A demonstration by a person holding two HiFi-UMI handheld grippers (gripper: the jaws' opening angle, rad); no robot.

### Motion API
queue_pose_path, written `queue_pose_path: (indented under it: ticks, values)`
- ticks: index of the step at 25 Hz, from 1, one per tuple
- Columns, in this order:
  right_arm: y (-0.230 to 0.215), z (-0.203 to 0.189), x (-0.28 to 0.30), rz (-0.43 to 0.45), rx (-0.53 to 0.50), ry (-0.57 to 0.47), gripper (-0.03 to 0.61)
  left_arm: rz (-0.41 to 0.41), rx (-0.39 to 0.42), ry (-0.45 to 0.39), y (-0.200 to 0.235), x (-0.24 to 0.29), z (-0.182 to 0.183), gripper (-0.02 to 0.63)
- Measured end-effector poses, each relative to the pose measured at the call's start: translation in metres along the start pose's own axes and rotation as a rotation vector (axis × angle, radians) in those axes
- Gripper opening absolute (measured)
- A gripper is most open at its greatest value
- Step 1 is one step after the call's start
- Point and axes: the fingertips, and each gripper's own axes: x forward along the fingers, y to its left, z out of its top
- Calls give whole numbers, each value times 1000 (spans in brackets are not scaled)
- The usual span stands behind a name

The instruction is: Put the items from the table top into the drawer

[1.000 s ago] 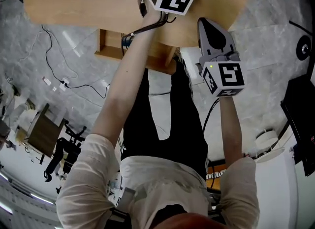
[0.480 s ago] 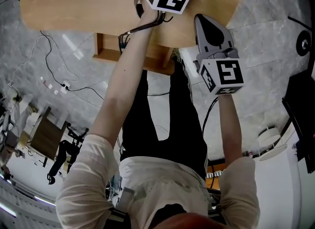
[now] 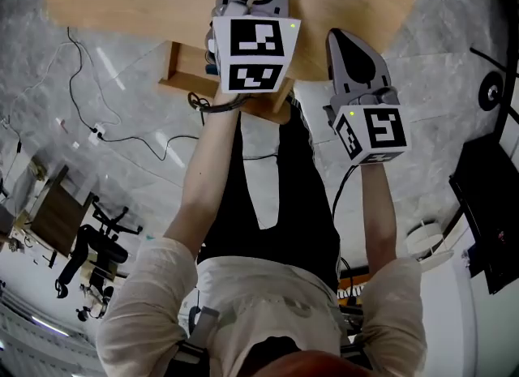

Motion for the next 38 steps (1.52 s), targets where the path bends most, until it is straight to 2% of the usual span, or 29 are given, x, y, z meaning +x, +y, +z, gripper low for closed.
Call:
queue_pose_path:
  ticks: [5,12,16,23,26,28,32,35,38]
  values:
    - [49,29,8,76,-37,-26,5,94,-145,-114,52,-97,3,48]
    - [158,55,45,260,-138,-27,5,208,-289,-248,117,-199,-1,48]
    - [215,56,67,334,-176,-16,5,286,-273,-250,150,-233,-19,48]
    - [262,56,81,392,-201,-1,5,309,-330,-263,175,-260,-29,46]
    - [274,51,87,402,-214,11,5,311,-325,-261,184,-265,-35,46]
    - [271,49,90,387,-224,14,5,290,-280,-240,182,-262,-40,46]
    - [236,48,90,289,-203,3,5,170,-50,-129,150,-244,-58,46]
    - [203,43,82,221,-191,8,5,53,78,-64,116,-226,-82,46]
    - [169,35,71,164,-162,17,5,-74,299,26,80,-208,-118,46]
